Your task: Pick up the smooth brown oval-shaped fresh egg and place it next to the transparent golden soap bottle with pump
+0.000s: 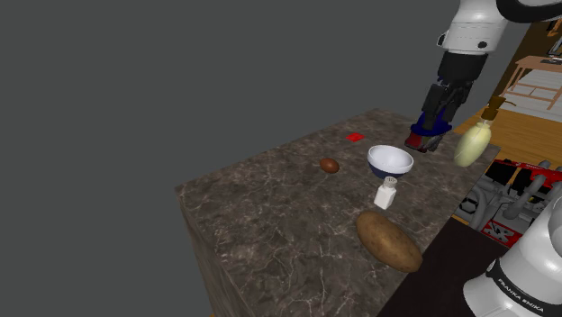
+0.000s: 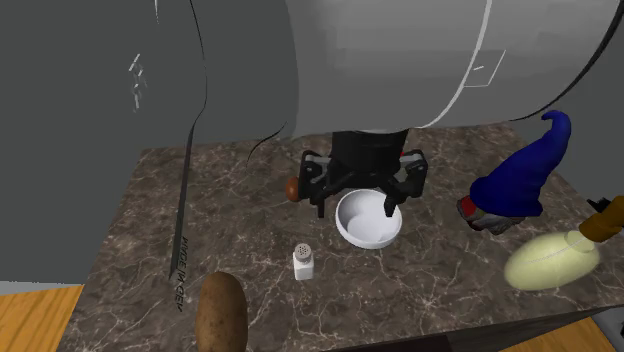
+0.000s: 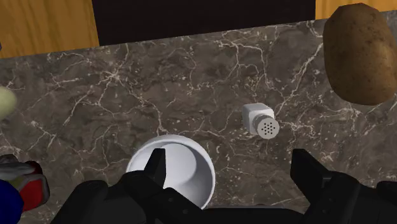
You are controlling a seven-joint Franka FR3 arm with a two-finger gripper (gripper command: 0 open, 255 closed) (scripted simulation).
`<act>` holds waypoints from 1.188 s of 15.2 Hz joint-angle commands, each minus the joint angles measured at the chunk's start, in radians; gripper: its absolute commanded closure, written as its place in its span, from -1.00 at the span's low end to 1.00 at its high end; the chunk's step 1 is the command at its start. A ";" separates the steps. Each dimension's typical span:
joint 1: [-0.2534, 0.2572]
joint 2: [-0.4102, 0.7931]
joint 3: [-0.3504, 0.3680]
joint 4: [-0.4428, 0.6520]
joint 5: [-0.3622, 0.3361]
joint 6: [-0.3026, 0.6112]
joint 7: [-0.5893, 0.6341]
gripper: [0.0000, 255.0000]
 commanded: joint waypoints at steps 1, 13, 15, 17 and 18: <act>0.000 0.000 0.000 0.000 0.000 0.000 0.000 -1.00; 0.027 0.457 0.079 0.107 -0.001 0.306 0.059 -1.00; 0.030 0.538 0.091 0.143 -0.009 0.343 0.072 -1.00; 0.033 0.619 0.102 0.185 -0.019 0.375 0.085 -1.00; 0.034 0.660 0.107 0.208 -0.025 0.390 0.092 -1.00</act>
